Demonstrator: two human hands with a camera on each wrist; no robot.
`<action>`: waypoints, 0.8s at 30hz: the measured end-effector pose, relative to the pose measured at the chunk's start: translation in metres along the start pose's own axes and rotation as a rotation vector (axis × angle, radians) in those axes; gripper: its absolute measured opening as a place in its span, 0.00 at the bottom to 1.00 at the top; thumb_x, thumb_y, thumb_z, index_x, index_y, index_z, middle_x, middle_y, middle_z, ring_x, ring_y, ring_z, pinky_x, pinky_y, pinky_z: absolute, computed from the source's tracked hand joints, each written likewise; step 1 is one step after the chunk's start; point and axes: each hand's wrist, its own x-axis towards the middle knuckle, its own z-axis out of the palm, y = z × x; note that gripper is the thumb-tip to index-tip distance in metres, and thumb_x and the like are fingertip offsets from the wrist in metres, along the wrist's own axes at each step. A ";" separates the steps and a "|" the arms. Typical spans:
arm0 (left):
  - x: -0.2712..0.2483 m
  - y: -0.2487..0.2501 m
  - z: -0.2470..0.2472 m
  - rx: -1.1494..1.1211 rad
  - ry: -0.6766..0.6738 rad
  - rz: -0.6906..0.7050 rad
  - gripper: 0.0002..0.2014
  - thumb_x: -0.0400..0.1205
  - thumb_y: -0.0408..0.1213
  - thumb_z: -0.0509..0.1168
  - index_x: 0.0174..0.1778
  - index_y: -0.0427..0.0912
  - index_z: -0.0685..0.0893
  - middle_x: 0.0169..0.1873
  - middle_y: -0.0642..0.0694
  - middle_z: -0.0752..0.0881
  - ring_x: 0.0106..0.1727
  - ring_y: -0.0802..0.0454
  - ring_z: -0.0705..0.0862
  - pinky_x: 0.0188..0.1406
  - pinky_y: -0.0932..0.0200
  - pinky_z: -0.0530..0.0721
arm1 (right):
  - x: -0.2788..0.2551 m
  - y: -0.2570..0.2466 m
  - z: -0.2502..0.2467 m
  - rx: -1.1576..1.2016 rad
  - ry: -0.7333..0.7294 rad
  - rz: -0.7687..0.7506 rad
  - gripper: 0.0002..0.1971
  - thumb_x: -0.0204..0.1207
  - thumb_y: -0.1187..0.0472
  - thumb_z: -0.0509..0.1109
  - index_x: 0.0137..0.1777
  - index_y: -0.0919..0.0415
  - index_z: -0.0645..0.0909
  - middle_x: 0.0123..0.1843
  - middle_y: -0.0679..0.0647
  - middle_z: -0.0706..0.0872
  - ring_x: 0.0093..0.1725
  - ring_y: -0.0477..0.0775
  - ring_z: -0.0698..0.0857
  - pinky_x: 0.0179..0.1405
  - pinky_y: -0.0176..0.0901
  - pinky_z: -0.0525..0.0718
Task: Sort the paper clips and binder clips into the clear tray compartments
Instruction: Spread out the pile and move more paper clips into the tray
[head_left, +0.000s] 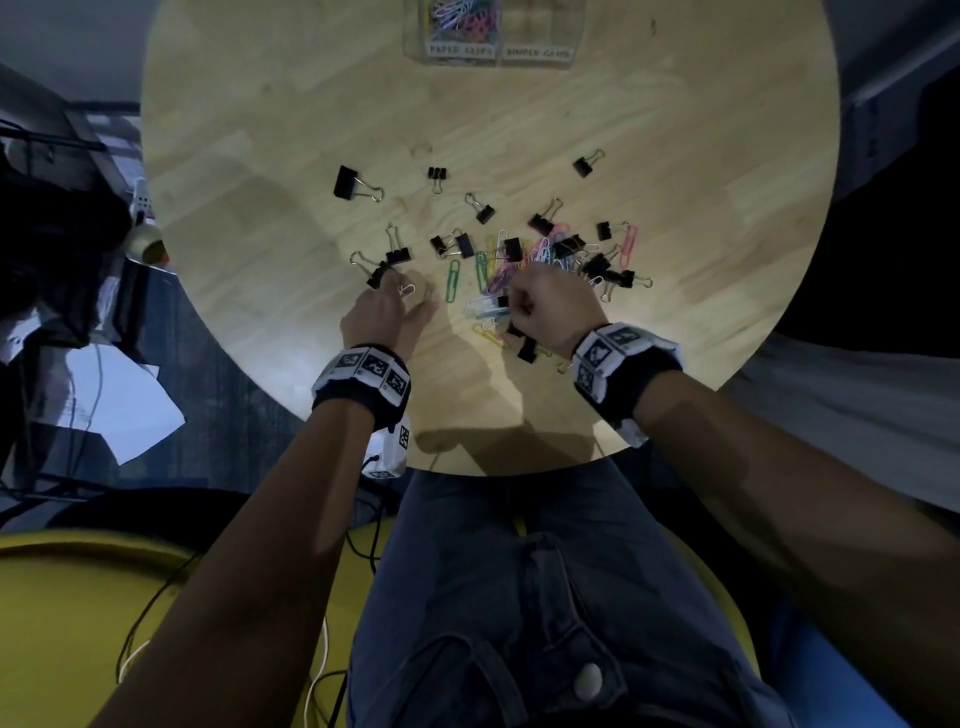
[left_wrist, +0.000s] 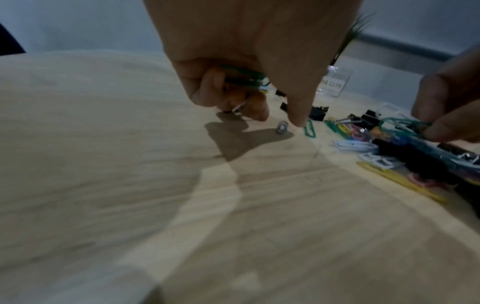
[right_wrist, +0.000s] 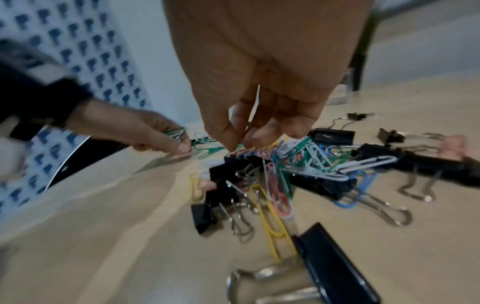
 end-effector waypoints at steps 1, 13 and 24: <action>0.002 0.001 0.001 0.029 0.003 0.011 0.22 0.78 0.58 0.59 0.57 0.44 0.75 0.51 0.41 0.87 0.52 0.40 0.85 0.49 0.49 0.80 | 0.000 -0.003 0.002 -0.067 -0.019 -0.030 0.04 0.73 0.69 0.65 0.43 0.65 0.82 0.51 0.60 0.84 0.51 0.60 0.82 0.46 0.49 0.82; 0.009 0.012 -0.005 0.241 -0.067 0.085 0.14 0.84 0.44 0.55 0.57 0.37 0.75 0.54 0.35 0.84 0.57 0.36 0.82 0.46 0.46 0.79 | 0.009 -0.035 0.009 -0.547 -0.236 -0.264 0.18 0.81 0.69 0.53 0.71 0.71 0.68 0.74 0.65 0.69 0.75 0.64 0.65 0.74 0.56 0.65; 0.007 0.010 -0.005 0.051 -0.087 0.076 0.14 0.84 0.42 0.57 0.52 0.32 0.73 0.51 0.31 0.84 0.55 0.33 0.81 0.46 0.43 0.80 | 0.004 -0.023 0.016 -0.549 -0.274 -0.318 0.17 0.80 0.71 0.54 0.67 0.72 0.71 0.70 0.66 0.76 0.74 0.64 0.66 0.72 0.56 0.66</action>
